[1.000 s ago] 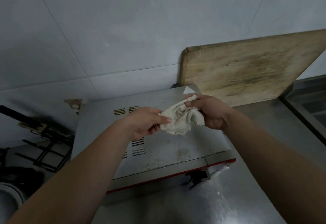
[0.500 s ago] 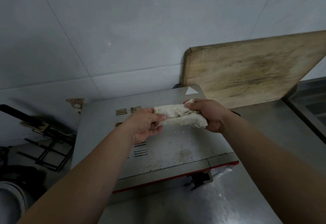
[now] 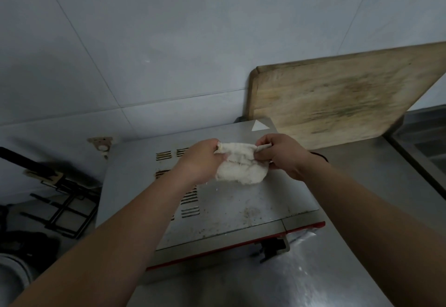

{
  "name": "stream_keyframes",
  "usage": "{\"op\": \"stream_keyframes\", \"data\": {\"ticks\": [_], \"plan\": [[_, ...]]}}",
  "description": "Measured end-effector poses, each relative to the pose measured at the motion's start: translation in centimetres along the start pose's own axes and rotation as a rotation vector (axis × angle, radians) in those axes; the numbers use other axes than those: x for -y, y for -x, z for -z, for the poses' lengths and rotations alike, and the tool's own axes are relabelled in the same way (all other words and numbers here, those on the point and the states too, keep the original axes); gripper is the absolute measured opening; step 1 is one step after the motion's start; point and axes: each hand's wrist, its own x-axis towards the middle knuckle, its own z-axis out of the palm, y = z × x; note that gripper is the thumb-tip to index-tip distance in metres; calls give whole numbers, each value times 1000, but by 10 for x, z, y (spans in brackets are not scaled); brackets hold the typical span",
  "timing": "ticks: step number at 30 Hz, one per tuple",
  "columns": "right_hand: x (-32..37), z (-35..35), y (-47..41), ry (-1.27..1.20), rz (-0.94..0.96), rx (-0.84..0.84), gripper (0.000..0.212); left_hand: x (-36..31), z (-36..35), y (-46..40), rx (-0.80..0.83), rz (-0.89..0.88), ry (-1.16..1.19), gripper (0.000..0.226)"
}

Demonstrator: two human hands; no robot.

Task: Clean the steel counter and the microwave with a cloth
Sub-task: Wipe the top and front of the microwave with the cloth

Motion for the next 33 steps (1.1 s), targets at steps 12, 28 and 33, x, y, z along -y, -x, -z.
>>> {"op": "stream_keyframes", "data": {"ticks": [12,28,33], "plan": [[-22,-3,-6,827,344,-181,9,29,-33,-2,-142,-337,-410,27],[-42,3,23,1145,836,-44,29,64,-30,2,-334,-694,-614,24],[-36,-28,21,1048,718,-168,33,56,-20,5,-427,-443,-567,41]]}}
